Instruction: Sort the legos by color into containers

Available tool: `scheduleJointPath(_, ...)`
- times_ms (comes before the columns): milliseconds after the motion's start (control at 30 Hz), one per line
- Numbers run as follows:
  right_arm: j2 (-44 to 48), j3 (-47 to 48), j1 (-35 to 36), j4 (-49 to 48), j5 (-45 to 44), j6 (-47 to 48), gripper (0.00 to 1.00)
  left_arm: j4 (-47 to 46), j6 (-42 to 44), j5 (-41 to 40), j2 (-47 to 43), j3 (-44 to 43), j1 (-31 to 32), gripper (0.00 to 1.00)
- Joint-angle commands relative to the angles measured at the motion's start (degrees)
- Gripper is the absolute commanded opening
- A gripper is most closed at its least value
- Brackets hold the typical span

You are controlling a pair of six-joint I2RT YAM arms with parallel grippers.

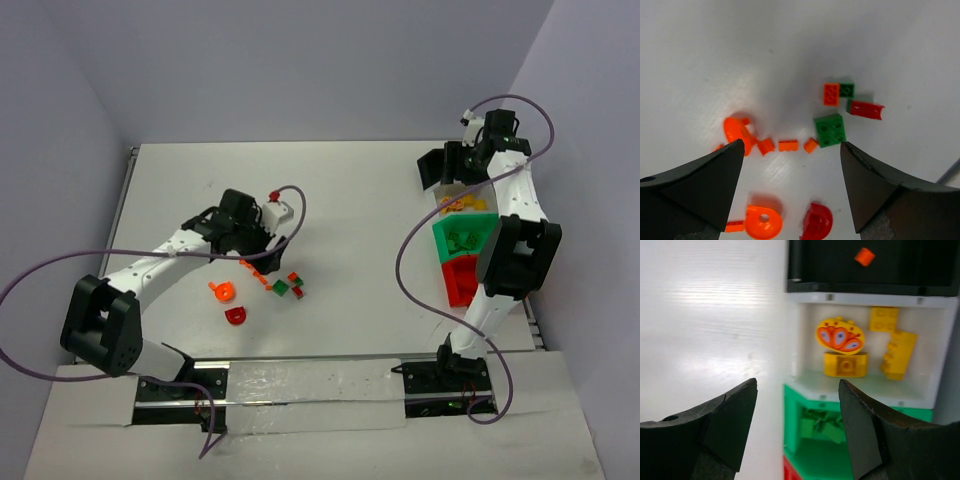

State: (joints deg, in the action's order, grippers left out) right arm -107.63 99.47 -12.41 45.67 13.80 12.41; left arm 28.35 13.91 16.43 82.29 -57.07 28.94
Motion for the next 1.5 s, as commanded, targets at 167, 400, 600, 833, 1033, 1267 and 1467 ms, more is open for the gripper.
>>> scheduleJointPath(167, 9.5, -7.46, 5.67, -3.96, 11.64, -6.2, 0.74, -0.71, -0.59, -1.77, 3.57, 2.56, 7.23, 0.83)
scheduleJointPath(400, 10.34, -9.82, 6.49, -5.15, 13.38, -7.6, 0.74, -1.12, 0.17, -3.67, 7.98, 1.68, 9.82, 0.76)
scheduleJointPath(600, 10.97, -10.9, 6.52, -5.43, 13.99, -7.84, 0.74, -2.11, 0.41, -4.76, 10.23, 1.43, 11.15, 0.72)
scheduleJointPath(833, 11.94, -12.12, 7.35, -6.2, 15.44, -8.76, 0.74, -3.93, 0.76, -6.06, 12.11, 2.01, 11.56, 0.61)
scheduleJointPath(1033, 13.06, -14.61, 9.51, -8.31, 18.89, -10.47, 0.74, -5.89, 0.94, -9.18, 11.1, 2.84, 11.63, 0.43)
scheduleJointPath(1267, 13.95, -22.8, 14.58, -15.55, 32.57, -18.6, 0.74, -5.73, 2.37, -9.16, 3.51, 3.89, 11.58, 0.19)
scheduleJointPath(1467, 12.63, -27.84, 20.58, -26.5, 42.98, -29.02, 0.81, -4.18, 2.87, -5.26, -6.79, 2.67, 11.58, 0.14)
